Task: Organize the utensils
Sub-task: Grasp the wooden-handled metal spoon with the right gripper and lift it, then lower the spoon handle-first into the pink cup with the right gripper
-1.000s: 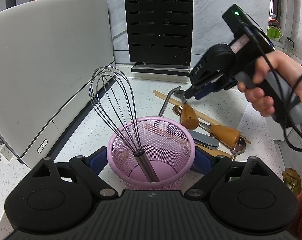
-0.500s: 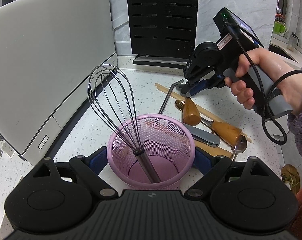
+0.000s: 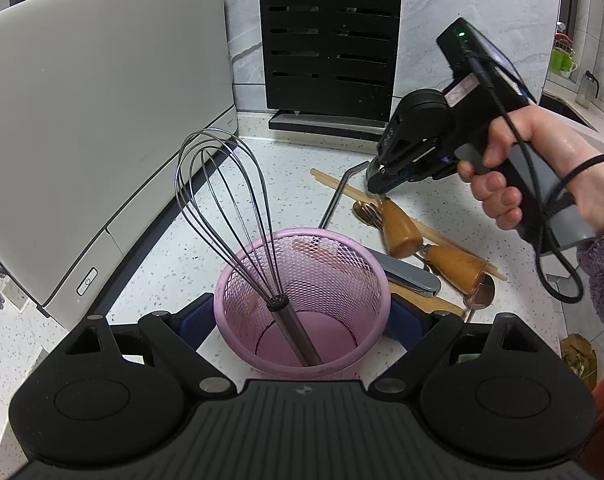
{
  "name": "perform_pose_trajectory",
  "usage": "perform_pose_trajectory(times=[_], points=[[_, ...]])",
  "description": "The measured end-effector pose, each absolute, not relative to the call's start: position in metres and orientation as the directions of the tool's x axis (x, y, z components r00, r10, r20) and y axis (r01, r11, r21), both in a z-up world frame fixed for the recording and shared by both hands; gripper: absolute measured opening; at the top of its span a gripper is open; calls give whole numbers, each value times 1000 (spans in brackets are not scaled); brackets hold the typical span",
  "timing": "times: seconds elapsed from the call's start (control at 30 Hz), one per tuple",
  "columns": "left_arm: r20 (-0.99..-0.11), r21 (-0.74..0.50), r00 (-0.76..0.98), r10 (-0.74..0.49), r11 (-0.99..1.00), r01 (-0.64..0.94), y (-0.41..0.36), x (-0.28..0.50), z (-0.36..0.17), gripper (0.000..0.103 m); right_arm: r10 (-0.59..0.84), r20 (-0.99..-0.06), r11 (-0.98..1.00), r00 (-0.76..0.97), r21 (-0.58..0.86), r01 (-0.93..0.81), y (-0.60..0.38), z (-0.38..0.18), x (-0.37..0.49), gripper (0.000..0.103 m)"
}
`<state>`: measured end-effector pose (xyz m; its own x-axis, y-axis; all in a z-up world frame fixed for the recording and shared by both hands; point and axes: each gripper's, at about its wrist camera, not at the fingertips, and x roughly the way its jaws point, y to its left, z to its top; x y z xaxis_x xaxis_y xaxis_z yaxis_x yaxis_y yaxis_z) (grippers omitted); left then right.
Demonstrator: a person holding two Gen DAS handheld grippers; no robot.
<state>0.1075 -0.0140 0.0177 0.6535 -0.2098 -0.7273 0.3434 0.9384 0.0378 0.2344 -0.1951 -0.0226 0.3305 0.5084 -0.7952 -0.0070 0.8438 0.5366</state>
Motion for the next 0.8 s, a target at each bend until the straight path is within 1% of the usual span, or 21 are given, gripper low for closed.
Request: perform_pose_trajectory(times=[0.27, 0.47, 0.67, 0.8], points=[[-726, 41, 655, -210, 938, 345, -14, 108, 18, 103, 535, -758, 831, 373, 553, -67, -209, -3, 212, 0], [-723, 45, 659, -208, 938, 345, -15, 107, 17, 103, 560, -699, 817, 445, 556, -154, -220, 30, 187, 0], [-720, 48, 662, -207, 937, 345, -16, 106, 16, 103, 614, -587, 778, 527, 564, -278, -225, 69, 157, 0], [-718, 44, 664, -209, 938, 344, -15, 105, 16, 103, 666, -474, 731, 576, 567, -379, -221, 90, 138, 0]])
